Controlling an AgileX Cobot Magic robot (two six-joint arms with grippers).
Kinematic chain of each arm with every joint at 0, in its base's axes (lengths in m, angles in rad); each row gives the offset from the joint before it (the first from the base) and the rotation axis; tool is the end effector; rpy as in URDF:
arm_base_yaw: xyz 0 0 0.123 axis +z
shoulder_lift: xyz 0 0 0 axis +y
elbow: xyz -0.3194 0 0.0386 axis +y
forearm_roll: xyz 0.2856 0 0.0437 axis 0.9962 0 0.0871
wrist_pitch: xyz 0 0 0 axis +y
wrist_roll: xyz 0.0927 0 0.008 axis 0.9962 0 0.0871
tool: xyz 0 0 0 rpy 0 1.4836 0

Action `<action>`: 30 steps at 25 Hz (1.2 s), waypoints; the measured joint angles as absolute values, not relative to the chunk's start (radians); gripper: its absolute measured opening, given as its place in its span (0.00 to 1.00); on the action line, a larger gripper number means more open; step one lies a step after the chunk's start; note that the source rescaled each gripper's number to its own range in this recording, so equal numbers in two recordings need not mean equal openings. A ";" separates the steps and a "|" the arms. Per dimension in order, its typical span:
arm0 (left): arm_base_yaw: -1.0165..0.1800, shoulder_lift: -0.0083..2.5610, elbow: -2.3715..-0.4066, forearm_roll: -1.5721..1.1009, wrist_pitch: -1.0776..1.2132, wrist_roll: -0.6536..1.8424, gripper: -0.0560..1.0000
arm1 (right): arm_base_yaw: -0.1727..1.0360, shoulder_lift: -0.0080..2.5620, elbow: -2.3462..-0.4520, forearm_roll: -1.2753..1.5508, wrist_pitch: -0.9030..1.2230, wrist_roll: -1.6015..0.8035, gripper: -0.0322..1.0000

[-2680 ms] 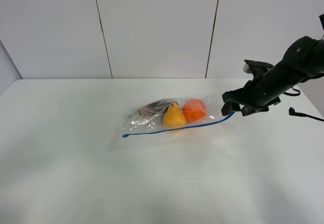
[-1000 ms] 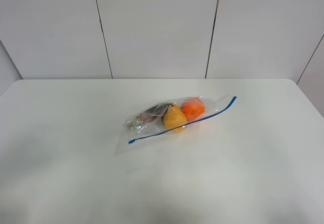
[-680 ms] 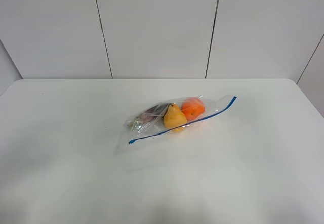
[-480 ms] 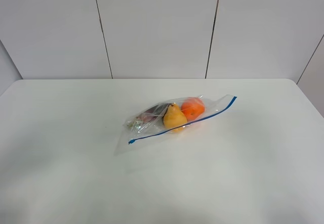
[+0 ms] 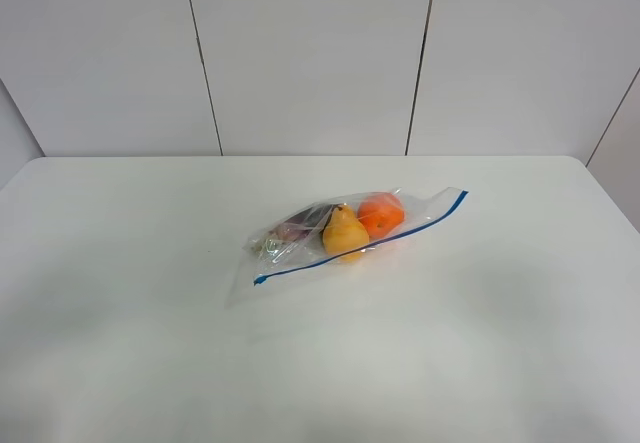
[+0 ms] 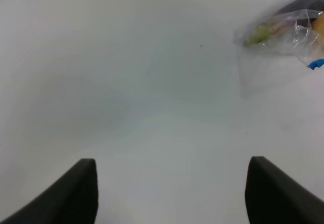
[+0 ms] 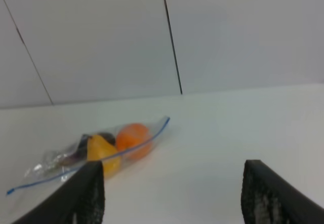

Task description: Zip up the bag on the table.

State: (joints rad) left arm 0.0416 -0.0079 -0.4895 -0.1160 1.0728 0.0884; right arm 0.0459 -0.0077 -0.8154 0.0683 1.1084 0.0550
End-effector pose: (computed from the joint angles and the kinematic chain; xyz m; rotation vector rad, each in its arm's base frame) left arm -0.0073 -0.0098 0.2905 0.0541 2.0532 -0.0585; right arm -0.0667 0.0026 0.3800 -0.0093 1.7700 0.1492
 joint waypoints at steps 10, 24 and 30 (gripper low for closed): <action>0.042 -0.008 -0.489 -0.116 1.073 0.088 0.69 | 0.046 -0.007 -0.621 0.068 1.078 0.053 0.92; 0.042 -0.008 -0.489 -0.116 1.072 0.088 0.69 | 0.046 -0.007 -0.498 0.064 1.027 0.052 0.91; 0.042 -0.008 -0.489 -0.116 1.072 0.088 0.69 | 0.046 -0.007 -0.495 0.063 1.027 0.052 0.90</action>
